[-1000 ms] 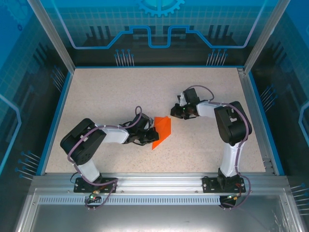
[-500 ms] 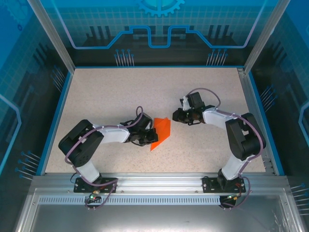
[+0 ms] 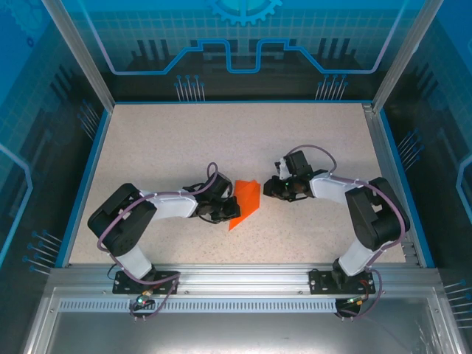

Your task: Fold a paper plane with a square sheet of paper (pick it up from the middle)

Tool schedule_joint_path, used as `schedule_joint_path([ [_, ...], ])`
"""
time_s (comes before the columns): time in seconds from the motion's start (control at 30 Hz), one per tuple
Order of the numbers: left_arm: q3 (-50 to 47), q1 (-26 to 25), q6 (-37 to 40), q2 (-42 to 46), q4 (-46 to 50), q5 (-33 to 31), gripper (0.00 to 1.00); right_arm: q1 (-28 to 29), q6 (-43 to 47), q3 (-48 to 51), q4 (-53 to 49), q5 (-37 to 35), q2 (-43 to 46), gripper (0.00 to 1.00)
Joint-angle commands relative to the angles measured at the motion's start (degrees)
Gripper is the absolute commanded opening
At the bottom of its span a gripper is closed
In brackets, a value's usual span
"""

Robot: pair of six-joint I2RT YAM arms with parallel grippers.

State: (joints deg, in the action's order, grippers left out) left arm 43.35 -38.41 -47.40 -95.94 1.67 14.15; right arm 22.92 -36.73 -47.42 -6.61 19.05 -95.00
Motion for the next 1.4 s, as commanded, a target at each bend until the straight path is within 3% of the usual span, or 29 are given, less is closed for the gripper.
schedule_joint_path([
  [0.0, 0.92, -0.26, 1.52, 0.15, 2.62, -0.49, 0.08, 0.9, -1.7, 1.2, -0.06, 0.2, 1.97, 0.24],
  [0.23, 0.2, -0.34, 0.72, -0.06, 1.14, 0.23, 0.09, 1.29, -5.73, 5.28, 3.05, 1.54, 2.51, 0.24],
  [0.47, -0.08, -0.39, 1.18, 3.32, 0.54, 0.54, 0.16, 2.03, -8.55, 6.37, 6.21, 5.38, 1.82, 0.24],
  [0.63, 1.68, -0.42, 3.72, 6.36, 2.78, 0.84, 0.22, 3.7, -9.43, 5.9, 5.83, 4.98, 1.53, 0.26],
  [0.93, 4.65, 0.39, 7.88, 9.34, 11.2, -4.15, 0.3, 5.78, -11.48, 6.79, 5.38, 3.69, 1.84, 0.3],
  [1.17, 7.96, 2.06, 10.72, 6.29, 15.19, -5.71, 0.38, 7.01, -12.44, 6.59, 5.14, 2.66, 1.5, 0.32],
  [1.37, 9.32, 2.24, 10.79, 3.18, 15.1, -5.63, 0.37, 7.05, -13.06, 6.26, 4.71, 1.79, 1.05, 0.32],
])
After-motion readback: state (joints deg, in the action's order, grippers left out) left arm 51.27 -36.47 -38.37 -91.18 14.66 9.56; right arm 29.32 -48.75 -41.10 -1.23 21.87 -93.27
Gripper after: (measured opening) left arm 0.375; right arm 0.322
